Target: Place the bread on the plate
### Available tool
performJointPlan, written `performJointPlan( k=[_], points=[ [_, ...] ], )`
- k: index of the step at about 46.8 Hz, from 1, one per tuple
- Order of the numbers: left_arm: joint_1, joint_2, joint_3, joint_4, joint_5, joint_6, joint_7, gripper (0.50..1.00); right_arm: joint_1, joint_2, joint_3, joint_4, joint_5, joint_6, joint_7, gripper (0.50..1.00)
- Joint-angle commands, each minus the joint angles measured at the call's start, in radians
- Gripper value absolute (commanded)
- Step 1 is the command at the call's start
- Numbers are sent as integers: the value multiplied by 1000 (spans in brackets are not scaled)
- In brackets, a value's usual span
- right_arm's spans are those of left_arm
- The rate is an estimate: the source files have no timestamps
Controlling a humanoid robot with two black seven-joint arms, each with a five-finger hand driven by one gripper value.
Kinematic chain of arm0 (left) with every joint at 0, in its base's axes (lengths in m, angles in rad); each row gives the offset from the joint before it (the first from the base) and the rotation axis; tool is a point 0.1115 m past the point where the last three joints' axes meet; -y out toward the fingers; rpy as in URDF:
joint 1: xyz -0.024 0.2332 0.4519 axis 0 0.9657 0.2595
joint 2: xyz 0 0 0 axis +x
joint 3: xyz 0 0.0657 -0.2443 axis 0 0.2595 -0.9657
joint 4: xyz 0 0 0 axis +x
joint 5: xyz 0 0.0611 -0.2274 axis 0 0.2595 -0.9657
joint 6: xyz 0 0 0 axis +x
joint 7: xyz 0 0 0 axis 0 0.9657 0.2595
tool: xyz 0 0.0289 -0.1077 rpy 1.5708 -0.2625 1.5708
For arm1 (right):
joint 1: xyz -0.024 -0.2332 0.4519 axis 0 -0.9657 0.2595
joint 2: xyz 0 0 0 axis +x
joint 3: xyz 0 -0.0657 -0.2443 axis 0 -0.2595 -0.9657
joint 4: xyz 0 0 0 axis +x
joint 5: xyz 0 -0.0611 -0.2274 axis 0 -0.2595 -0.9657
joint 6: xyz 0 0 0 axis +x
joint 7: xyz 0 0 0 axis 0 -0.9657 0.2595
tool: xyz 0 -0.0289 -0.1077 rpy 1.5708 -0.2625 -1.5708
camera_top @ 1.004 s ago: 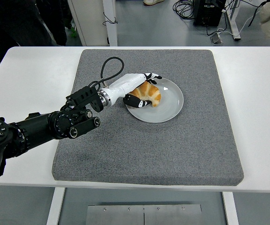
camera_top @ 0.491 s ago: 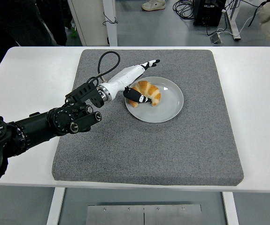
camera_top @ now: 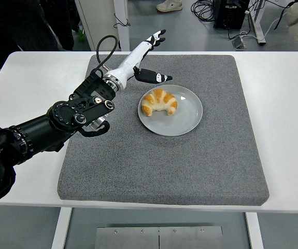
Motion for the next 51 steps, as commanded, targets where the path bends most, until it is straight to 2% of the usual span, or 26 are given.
performJointPlan(
  k=[1,12,17,23,31,39,51],
  points=[
    [8,14,-76,0,-69,-83,3,968,0,0,-2,-1,0,-1,0,1000],
    [46,127,-294,0,-207,-324,3,968,0,0,0,-1,0,-1,0,1000],
    [71,161,-361,2,-256,-390,4,968,0,0,-2,-1,0,-1,0,1000],
    [114,199,-412,3,-300,-432,6,966,0,0,-2,-1,0,-1,0,1000],
    [169,203,-484,5,-349,-468,12,968,0,0,0,-1,0,-1,0,1000],
    [210,196,-558,5,-371,-475,19,968,0,0,1,-1,0,-1,0,1000],
    [266,184,-586,5,-372,-475,10,968,0,0,0,-1,0,-1,0,1000]
  ],
)
